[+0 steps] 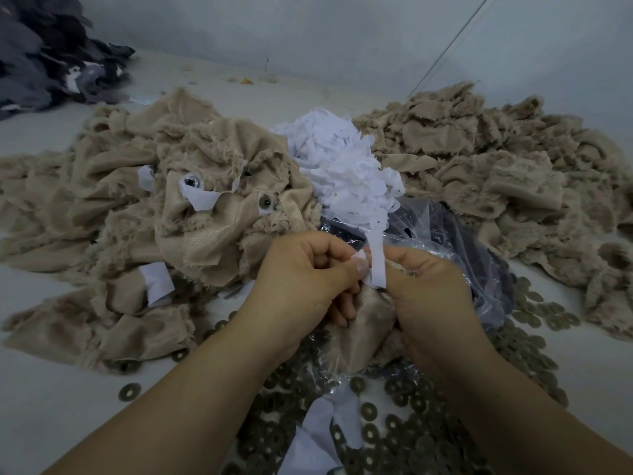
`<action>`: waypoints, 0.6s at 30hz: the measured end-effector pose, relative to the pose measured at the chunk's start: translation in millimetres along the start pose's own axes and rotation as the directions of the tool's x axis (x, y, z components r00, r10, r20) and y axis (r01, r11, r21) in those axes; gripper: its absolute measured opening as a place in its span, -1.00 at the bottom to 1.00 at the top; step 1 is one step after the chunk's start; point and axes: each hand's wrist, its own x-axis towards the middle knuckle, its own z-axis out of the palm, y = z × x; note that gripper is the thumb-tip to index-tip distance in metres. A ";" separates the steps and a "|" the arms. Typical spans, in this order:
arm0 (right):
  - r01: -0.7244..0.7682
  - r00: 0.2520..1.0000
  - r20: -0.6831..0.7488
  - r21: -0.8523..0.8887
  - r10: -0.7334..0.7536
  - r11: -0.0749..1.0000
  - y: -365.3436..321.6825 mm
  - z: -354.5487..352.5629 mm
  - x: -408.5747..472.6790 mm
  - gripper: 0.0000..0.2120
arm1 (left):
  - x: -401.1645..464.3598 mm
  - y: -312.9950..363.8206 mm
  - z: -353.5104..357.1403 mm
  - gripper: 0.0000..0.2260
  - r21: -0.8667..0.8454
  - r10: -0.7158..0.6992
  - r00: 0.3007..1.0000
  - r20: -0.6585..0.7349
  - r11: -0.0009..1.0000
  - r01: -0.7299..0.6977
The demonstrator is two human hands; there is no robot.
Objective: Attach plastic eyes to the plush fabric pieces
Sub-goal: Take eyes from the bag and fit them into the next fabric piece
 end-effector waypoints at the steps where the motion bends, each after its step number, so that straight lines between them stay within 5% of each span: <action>1: -0.005 1.000 0.001 0.010 0.005 1.000 0.0 0.0 0.3 -0.74 | -0.5 -0.3 0.4 -0.89 0.000 0.006 1.000 0.000 1.000 -0.006; 7: -0.035 0.999 0.035 0.061 0.033 0.998 1.7 -1.6 1.4 -0.80 | -0.9 -1.1 1.2 -0.85 -0.011 0.006 1.000 0.028 1.000 -0.006; 18: -0.021 0.999 0.027 0.012 0.021 1.000 5.5 -1.5 4.2 -0.95 | 3.6 -7.5 0.7 -0.83 0.050 -0.020 0.988 -0.154 0.998 0.029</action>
